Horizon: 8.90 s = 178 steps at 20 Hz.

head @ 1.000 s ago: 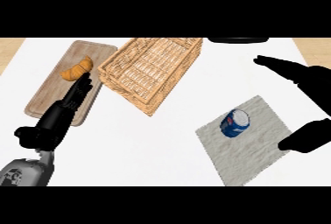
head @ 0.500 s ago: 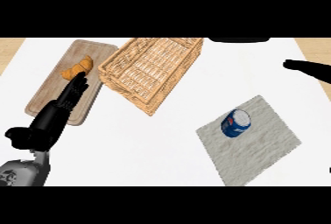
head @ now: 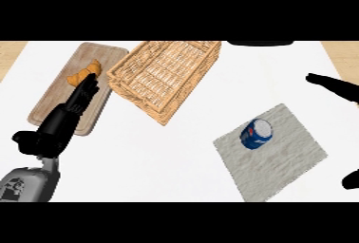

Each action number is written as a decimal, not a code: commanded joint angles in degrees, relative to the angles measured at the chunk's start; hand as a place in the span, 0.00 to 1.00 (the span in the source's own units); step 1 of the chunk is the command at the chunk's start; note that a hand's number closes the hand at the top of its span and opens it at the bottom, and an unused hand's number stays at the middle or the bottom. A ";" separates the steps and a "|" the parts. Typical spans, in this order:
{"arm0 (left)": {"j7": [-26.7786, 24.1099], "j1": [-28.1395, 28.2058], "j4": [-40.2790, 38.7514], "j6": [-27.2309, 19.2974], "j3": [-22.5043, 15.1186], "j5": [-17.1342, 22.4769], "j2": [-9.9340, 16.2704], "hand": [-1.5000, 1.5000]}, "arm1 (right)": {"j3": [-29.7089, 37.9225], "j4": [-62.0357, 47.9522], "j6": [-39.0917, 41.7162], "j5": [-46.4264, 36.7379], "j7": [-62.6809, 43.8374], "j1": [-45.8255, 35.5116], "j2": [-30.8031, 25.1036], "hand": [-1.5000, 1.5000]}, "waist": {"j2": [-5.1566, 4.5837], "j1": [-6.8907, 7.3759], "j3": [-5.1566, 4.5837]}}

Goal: Pick the can from the placemat and place it in the basket

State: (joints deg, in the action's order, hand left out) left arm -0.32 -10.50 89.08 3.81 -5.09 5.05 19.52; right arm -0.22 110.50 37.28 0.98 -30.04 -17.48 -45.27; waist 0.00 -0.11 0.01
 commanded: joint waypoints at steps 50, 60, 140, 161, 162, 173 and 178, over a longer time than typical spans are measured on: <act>-0.83 -5.18 -6.02 9.00 9.84 -8.23 -7.46 0.50 | -5.83 -27.57 -13.30 -48.17 29.49 1.91 27.99 0.00 | -0.10 0.09 -0.01; 4.52 0.23 4.67 9.51 9.00 -8.33 -8.65 0.50 | -4.84 -36.72 -14.14 -51.29 29.93 -1.77 31.33 0.00 | -0.02 0.38 0.00; 1.62 -6.72 -2.27 10.21 4.88 -11.51 -12.77 0.50 | -10.88 -74.49 -73.71 -74.85 -54.61 -69.12 45.24 1.00 | -1.18 6.90 -0.31; 1.50 -4.44 -1.14 10.06 8.19 -10.27 -10.80 0.50 | -10.35 -85.22 -93.85 -81.59 -52.57 -61.45 45.24 1.00 | -0.75 4.23 -0.11; 0.93 -4.53 -2.22 8.64 6.01 -11.79 -13.25 0.50 | -9.27 -83.96 -94.88 -81.34 -52.44 -61.75 45.24 1.00 | -0.81 3.55 -0.10; -0.46 -2.88 -1.71 10.63 7.86 -11.06 -10.31 0.50 | -7.34 -86.81 -98.59 -83.92 -48.81 -62.75 45.25 0.00 | -0.84 3.75 -0.12; -0.40 -0.20 0.83 11.34 7.84 -10.29 -10.09 0.50 | -4.16 -83.87 -104.50 -83.51 -47.28 -62.31 45.25 0.00 | -0.37 3.24 -0.08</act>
State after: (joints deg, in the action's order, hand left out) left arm 0.65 -13.03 89.16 14.19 2.37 -5.68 8.59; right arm -5.96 24.79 -60.18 -81.98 -68.27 -79.24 -0.47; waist -0.68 3.74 -0.08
